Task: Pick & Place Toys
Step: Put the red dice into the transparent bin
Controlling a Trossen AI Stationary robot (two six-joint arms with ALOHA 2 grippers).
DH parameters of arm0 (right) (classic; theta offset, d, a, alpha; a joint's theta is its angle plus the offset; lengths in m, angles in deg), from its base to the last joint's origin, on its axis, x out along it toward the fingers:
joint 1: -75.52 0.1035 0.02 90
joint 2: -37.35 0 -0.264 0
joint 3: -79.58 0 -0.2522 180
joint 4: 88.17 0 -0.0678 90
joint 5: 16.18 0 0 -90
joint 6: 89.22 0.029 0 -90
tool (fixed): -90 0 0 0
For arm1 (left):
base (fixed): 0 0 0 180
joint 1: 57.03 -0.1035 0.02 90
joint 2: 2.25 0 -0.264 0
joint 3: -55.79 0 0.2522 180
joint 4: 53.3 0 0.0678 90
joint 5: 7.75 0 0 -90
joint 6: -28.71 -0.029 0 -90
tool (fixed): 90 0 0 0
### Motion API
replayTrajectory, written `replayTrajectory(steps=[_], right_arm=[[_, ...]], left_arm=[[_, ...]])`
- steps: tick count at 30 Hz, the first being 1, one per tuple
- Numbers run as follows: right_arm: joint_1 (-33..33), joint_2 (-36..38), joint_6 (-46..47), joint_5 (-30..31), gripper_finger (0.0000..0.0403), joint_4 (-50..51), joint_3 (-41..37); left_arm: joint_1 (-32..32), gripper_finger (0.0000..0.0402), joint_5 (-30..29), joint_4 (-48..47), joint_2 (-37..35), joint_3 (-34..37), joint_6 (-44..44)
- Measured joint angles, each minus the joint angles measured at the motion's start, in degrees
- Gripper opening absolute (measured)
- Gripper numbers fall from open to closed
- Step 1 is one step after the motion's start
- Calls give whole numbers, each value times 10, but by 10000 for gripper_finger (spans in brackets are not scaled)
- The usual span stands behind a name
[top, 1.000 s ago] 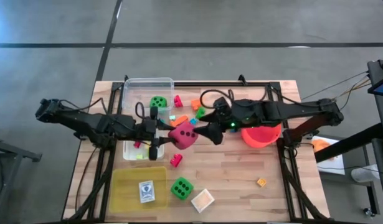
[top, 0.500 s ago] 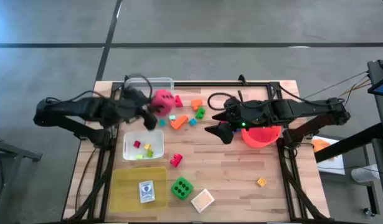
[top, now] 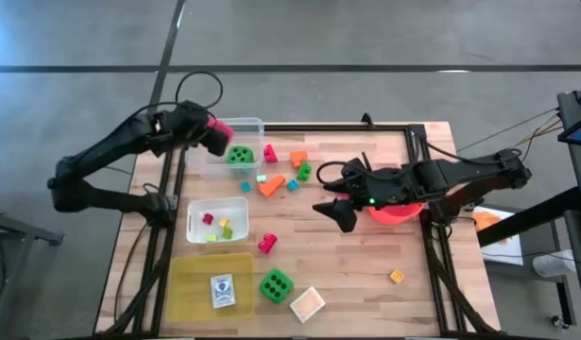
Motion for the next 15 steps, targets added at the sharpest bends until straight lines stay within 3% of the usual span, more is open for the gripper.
replayTrajectory(steps=[15], right_arm=[[20, 0, 7, 29, 383, 6, 0]], left_arm=[[-64, 127, 39, -41, 107, 0, -44]])
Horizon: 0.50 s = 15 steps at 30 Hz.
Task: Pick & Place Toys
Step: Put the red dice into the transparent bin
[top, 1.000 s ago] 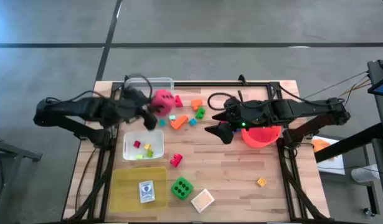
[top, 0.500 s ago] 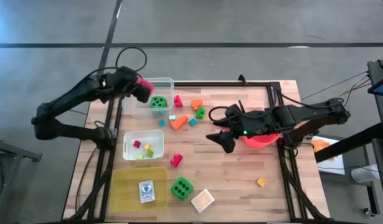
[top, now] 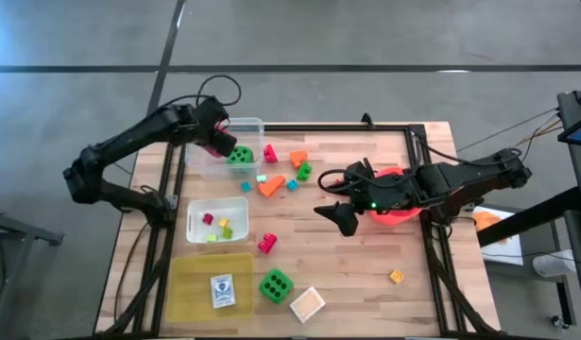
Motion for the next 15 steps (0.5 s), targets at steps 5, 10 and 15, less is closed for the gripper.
replayTrajectory(steps=[5, 10, 15], right_arm=[[5, 0, 0, 0, 383, 0, 0], [5, 0, 0, 1, 383, 0, 0], [9, 0, 6, 2, 383, 0, 0]], left_arm=[[-15, 127, 0, -23, 30, 0, 6], [-15, 127, 0, -22, 66, 6, 11], [-23, 127, -3, -17, 86, 33, 23]])
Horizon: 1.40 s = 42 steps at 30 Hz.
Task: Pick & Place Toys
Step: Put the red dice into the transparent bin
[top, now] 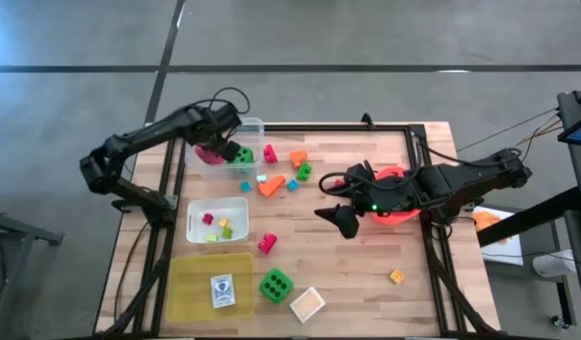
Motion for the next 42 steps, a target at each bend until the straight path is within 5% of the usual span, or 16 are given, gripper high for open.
replayTrajectory(steps=[17, 42], right_arm=[[12, 0, 0, 0, 383, -1, 0], [11, 0, -5, 0, 383, -1, 0]], left_arm=[[-26, 125, 7, 64, -19, 97, 47], [-14, 122, -14, 93, -18, 131, 45]])
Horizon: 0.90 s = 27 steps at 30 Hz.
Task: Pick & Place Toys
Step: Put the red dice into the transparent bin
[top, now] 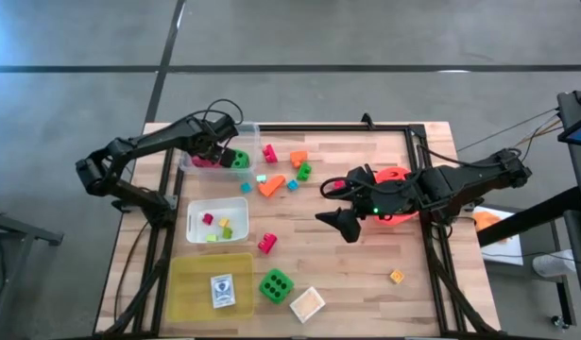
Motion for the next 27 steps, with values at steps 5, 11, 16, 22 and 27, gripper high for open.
replayTrajectory(steps=[5, 11, 16, 22, 27], right_arm=[[0, 0, 0, 0, 383, 0, 0], [0, 0, 0, 0, 383, 0, 0], [0, 0, 0, 0, 383, 0, 0], [0, 0, 0, -1, 383, 0, 0], [0, 0, 0, -1, 383, 0, 0]], left_arm=[[0, 122, 3, 0, 0, 0, 0], [0, 119, 6, 0, 0, 0, -2], [0, 118, 12, 0, 0, 0, -2], [0, 130, 29, 0, 0, 0, -5], [0, 219, 53, 0, 0, 0, -23]])
